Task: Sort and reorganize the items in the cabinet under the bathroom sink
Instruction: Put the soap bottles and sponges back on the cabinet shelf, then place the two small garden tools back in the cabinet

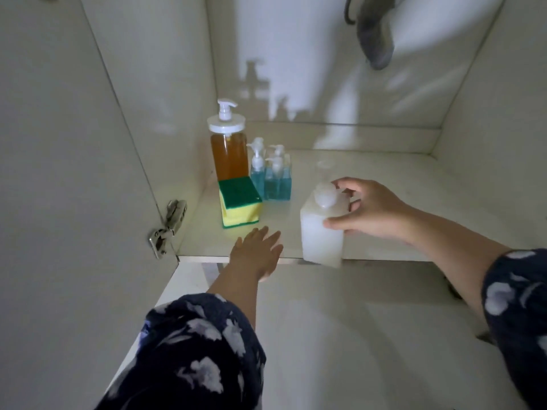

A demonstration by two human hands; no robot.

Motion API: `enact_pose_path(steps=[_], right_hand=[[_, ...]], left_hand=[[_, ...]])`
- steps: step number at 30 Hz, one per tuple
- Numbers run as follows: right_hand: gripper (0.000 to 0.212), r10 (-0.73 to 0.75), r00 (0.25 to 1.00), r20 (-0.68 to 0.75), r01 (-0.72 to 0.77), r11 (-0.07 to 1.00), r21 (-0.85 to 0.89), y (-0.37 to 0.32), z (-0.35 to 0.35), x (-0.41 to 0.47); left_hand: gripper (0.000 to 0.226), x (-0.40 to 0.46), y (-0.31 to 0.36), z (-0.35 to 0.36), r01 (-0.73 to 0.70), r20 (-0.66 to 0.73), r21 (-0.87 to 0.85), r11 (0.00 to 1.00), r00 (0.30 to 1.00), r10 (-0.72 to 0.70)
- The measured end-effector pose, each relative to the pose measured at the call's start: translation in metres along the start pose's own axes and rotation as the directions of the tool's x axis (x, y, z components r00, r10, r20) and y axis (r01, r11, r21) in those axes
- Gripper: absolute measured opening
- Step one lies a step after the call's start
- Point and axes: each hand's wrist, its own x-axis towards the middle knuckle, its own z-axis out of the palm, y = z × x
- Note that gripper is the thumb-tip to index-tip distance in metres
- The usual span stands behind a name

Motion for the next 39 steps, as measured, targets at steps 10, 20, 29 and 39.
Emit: enact_pose_path(steps=[10,20,29,39], right_hand=[[0.088,0.169,0.983,-0.064,-0.146,0.952,0.270,0.033,0.003,0.108],[0.070,0.156,0.986,0.058,-0.166,0.946,0.279,0.024,-0.007,0.187],[0.100,0.226,0.974,0.032,-0.219,0.965,-0.142,0.032,0.003,0.167],[0.049,0.478,0.834,0.277,-0.172,0.701,-0.692,0.034,-0.005,0.048]], left_hand=[[0.052,0.030,0.001,0.014,-0.027,0.036,0.076,0.997,0.999,0.025],[0.052,0.030,0.000,0.016,-0.021,0.041,0.074,0.997,0.999,0.018],[0.051,0.030,0.000,0.015,-0.024,0.045,0.078,0.997,0.999,0.021],[0.068,0.011,0.034,-0.019,-0.006,0.230,0.042,0.999,0.973,-0.004]])
